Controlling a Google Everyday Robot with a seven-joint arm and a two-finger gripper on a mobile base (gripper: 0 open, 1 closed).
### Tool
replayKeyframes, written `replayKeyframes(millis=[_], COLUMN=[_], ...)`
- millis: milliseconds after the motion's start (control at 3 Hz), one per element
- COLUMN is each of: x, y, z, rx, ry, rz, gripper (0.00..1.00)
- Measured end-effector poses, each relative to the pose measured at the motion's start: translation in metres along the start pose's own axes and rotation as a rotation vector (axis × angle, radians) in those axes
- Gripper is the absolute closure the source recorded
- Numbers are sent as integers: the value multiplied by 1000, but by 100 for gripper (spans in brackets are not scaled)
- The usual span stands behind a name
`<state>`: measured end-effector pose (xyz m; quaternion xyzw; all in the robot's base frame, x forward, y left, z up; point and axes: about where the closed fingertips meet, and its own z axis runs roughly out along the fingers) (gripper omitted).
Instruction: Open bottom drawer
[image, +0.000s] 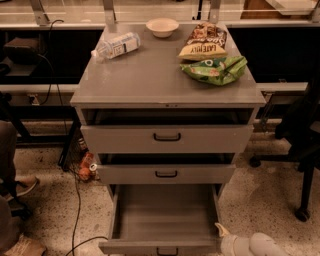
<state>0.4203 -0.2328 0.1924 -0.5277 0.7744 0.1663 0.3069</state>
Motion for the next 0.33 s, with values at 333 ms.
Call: replayKeyframes(millis=[333], x=[-19], y=[-20], z=[-24], rx=[48], ry=[-25], rz=[-40], gripper=[0])
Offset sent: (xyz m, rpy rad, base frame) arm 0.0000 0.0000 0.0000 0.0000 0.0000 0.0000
